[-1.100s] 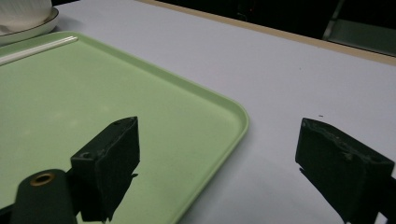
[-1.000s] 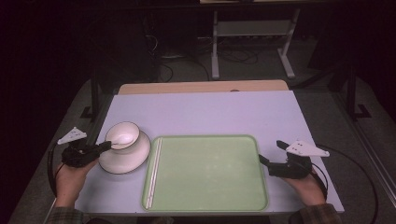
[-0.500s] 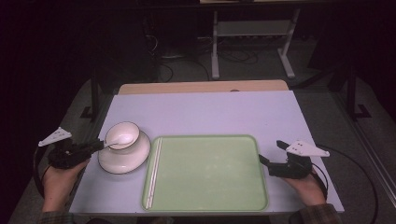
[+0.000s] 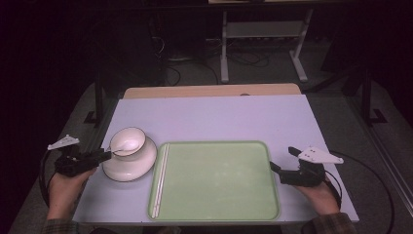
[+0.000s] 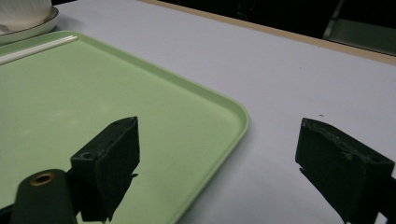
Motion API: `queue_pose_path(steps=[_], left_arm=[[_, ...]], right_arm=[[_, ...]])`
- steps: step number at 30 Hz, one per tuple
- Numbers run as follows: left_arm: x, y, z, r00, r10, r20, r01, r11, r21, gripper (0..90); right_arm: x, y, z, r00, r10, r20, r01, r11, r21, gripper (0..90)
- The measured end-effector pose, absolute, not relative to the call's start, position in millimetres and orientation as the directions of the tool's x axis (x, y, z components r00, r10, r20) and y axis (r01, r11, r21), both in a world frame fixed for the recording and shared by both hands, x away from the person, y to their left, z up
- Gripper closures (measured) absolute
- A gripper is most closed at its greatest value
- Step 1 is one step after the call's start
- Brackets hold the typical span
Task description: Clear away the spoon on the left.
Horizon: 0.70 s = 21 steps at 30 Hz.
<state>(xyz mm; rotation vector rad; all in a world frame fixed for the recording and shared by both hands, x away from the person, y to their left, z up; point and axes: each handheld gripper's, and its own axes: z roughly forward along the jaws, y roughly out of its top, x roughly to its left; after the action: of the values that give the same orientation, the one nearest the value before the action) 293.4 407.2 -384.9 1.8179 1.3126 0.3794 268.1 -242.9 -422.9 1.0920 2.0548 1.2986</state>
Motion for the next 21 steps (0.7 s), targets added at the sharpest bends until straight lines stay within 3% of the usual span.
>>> queue_pose_path(steps=[10, 21], left_arm=[[294.6, 407.2, -386.9, 0.413, 0.879, -0.237, 0.642, -0.096, 0.761, 72.5], [293.9, 403.4, -384.0, 0.441, 0.870, -0.220, 0.624, -0.122, 0.772, 75.6]], right_arm=[[268.2, -242.8, -423.1, -0.570, 0.821, 0.024, 0.376, 0.235, 0.896, 13.0], [268.2, -243.1, -423.0, -0.569, 0.822, 0.024, 0.375, 0.234, 0.897, 13.0]])
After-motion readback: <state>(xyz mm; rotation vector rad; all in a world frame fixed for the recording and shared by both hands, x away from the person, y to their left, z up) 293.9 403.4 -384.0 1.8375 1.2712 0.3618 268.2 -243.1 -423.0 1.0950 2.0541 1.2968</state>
